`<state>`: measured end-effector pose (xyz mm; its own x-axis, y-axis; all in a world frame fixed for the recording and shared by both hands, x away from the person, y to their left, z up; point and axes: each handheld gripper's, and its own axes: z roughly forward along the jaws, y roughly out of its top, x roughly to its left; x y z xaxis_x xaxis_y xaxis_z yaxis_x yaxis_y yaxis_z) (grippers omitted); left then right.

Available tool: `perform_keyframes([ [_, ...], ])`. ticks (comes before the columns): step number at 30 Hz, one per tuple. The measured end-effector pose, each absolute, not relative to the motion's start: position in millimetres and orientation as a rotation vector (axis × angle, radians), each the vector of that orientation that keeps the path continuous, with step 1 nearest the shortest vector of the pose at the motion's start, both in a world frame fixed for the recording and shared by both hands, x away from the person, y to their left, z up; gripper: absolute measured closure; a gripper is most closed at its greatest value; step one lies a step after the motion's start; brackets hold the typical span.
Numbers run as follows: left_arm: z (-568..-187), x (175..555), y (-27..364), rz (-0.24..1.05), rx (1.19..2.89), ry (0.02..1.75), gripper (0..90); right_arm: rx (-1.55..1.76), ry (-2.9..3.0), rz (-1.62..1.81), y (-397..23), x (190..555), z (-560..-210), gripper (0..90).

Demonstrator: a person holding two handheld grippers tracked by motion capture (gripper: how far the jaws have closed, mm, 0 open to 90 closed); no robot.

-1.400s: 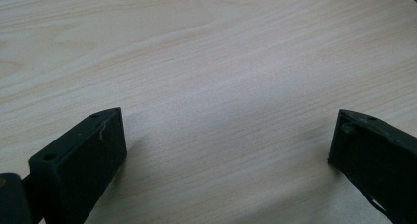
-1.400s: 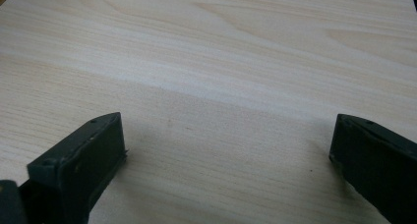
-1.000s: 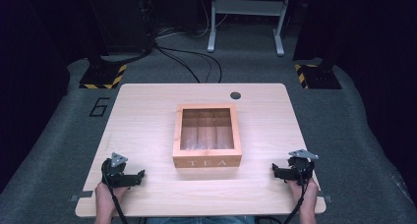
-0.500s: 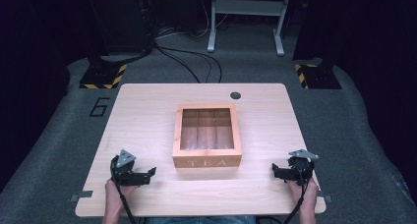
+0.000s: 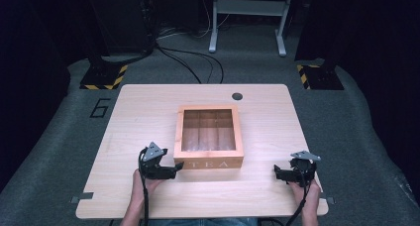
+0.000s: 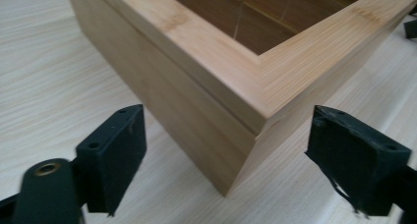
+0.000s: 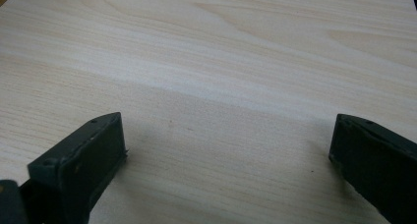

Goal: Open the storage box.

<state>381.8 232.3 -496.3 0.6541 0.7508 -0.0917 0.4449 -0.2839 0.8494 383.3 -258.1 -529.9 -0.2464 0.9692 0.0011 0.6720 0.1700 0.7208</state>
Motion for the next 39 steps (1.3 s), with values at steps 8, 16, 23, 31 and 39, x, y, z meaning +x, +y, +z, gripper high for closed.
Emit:
perform_keyframes([
  [8,-496,383,226,0.384,1.906,0.897,28.8,1.535,1.993,0.839,-259,383,-530,0.0],
  [16,-495,382,228,0.400,1.911,0.880,31.7,1.543,1.986,0.846,-258,383,-530,0.0],
  [23,-495,382,228,0.414,1.903,0.883,37.1,1.539,1.988,0.843,-258,383,-530,0.0],
  [31,-493,383,230,0.429,1.859,0.875,37.4,1.531,1.994,0.839,-259,383,-530,0.0],
  [39,-483,388,230,0.428,1.861,0.862,36.5,1.532,1.992,0.840,-258,383,-530,0.0],
])
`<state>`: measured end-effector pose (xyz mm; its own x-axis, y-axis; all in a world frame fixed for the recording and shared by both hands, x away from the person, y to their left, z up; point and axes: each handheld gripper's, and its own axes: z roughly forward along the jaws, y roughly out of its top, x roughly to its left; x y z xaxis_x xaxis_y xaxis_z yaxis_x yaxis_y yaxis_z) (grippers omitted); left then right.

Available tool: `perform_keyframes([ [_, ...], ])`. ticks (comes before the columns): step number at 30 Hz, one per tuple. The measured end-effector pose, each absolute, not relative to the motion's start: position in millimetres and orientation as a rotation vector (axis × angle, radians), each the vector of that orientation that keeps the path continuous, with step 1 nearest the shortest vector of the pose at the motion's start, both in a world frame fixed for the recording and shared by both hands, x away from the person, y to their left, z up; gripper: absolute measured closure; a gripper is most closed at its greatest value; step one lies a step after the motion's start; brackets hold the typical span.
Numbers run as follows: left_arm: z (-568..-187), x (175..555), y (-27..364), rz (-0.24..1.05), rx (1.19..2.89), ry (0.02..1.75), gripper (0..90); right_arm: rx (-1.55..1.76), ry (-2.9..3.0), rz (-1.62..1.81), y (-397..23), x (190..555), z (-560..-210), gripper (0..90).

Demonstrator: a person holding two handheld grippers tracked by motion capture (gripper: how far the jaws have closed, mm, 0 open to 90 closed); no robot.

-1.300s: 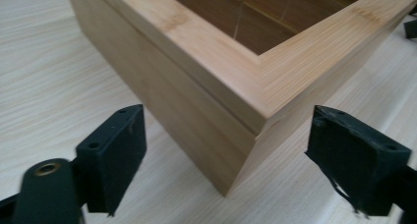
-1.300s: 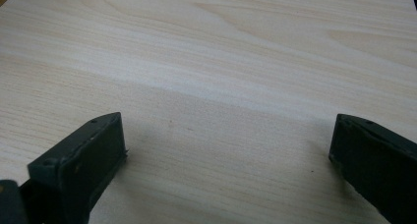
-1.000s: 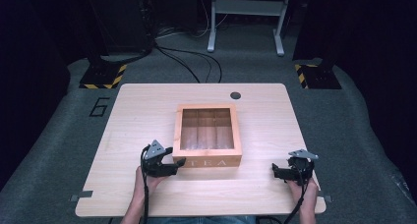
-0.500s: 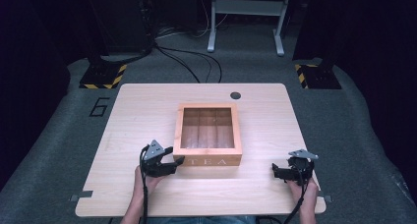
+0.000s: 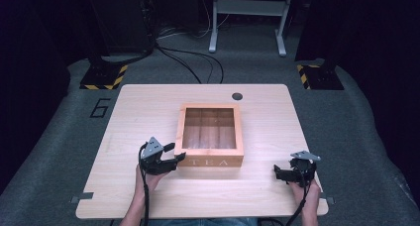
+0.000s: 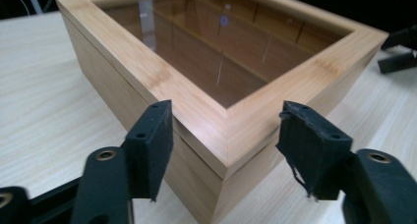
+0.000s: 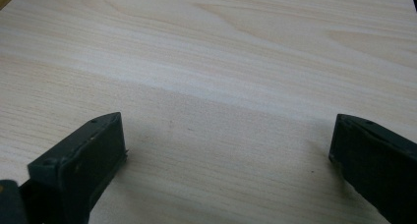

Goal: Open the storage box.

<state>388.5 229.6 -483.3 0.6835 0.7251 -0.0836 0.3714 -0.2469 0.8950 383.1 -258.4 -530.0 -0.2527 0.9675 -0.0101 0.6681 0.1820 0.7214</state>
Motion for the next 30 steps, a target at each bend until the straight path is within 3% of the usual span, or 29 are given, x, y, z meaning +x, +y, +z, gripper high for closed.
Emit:
perform_keyframes([
  [4,-488.5,388.4,229.1,0.410,1.889,0.879,33.0,1.535,1.991,0.844,-258.2,383.2,-530.1,0.0],
  [16,-492.7,386.4,230.7,0.447,1.920,0.877,45.5,1.537,1.990,0.839,-258.0,382.9,-529.7,0.0],
  [30,-489.2,390.6,225.5,0.477,1.895,0.888,46.6,1.535,1.990,0.838,-257.9,382.8,-529.7,0.0],
])
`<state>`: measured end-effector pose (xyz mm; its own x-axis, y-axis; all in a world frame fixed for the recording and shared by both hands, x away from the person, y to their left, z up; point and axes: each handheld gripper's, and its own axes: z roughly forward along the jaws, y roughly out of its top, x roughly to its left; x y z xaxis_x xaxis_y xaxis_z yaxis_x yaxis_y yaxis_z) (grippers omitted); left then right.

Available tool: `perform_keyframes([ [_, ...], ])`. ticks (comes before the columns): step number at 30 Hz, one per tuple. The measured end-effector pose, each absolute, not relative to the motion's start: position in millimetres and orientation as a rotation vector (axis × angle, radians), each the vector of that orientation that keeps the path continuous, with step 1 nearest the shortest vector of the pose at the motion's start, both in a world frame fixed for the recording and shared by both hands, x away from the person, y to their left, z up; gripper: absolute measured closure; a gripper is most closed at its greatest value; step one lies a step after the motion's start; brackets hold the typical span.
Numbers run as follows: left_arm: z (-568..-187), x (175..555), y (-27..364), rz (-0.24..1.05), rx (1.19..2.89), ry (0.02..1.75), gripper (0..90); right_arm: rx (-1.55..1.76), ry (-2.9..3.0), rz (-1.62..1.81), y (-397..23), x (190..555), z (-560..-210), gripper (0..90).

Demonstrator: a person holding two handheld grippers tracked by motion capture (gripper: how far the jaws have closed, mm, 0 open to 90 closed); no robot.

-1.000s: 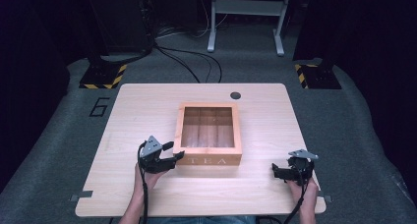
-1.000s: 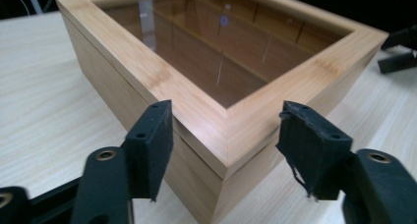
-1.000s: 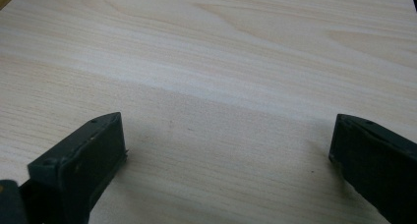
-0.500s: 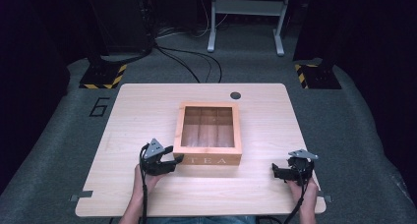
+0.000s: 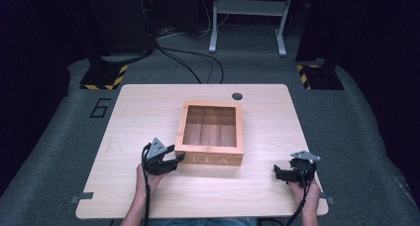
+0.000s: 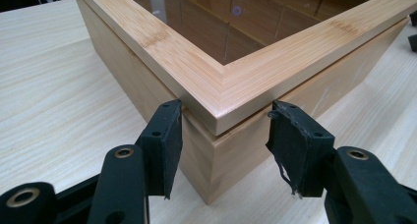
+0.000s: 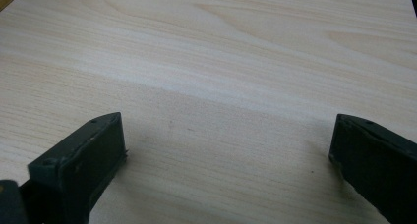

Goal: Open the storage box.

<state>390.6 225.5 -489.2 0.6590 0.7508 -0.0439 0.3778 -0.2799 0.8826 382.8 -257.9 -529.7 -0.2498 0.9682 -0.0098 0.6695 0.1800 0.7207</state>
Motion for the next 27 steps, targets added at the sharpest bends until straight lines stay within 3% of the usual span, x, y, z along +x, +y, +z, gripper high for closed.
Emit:
perform_keyframes([
  [27,-479,420,215,0.647,1.770,0.898,46.5,1.537,1.991,0.839,-258,383,-530,0.0],
])
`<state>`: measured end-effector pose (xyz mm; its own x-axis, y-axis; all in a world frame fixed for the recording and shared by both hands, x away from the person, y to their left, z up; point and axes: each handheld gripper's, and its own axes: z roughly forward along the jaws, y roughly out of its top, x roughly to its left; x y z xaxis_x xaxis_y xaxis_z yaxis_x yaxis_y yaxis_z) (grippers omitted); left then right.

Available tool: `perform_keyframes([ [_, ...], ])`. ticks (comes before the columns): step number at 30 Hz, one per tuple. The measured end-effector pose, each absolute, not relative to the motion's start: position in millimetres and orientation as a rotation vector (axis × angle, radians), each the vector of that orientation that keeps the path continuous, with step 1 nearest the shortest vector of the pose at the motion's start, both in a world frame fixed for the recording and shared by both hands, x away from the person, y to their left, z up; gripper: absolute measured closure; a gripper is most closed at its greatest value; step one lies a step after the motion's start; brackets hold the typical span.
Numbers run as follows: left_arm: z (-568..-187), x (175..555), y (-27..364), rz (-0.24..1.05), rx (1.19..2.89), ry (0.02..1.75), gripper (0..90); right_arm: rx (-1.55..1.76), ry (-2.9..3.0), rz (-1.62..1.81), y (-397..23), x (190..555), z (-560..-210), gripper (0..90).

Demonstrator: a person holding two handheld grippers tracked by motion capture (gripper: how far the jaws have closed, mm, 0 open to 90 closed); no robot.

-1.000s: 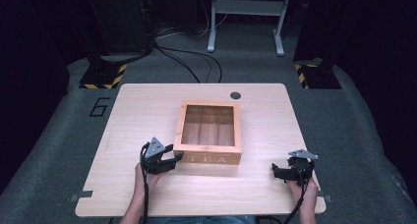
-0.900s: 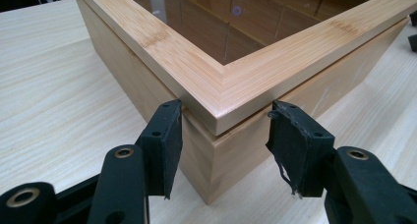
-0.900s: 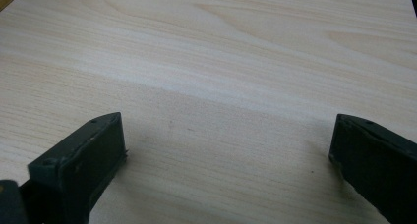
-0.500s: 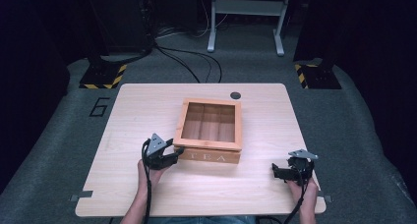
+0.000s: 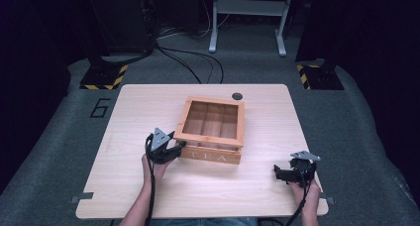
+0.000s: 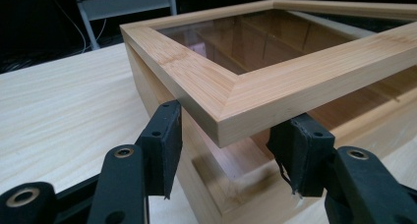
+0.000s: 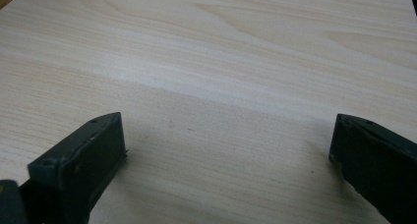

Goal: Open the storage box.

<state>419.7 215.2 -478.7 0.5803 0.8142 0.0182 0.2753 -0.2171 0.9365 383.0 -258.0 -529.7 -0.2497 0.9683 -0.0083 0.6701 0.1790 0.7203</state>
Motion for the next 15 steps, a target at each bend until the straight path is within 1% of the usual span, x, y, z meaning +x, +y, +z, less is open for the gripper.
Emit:
perform_keyframes([
  [4,-471,425,216,0.686,1.748,0.891,45.5,1.538,1.991,0.839,-258,383,-530,0.0],
  [11,-457,441,213,0.713,1.731,0.864,41.1,1.537,1.991,0.839,-258,383,-530,0.0],
  [15,-452,446,212,0.729,1.738,0.847,40.3,1.533,1.996,0.838,-258,383,-530,0.0],
])
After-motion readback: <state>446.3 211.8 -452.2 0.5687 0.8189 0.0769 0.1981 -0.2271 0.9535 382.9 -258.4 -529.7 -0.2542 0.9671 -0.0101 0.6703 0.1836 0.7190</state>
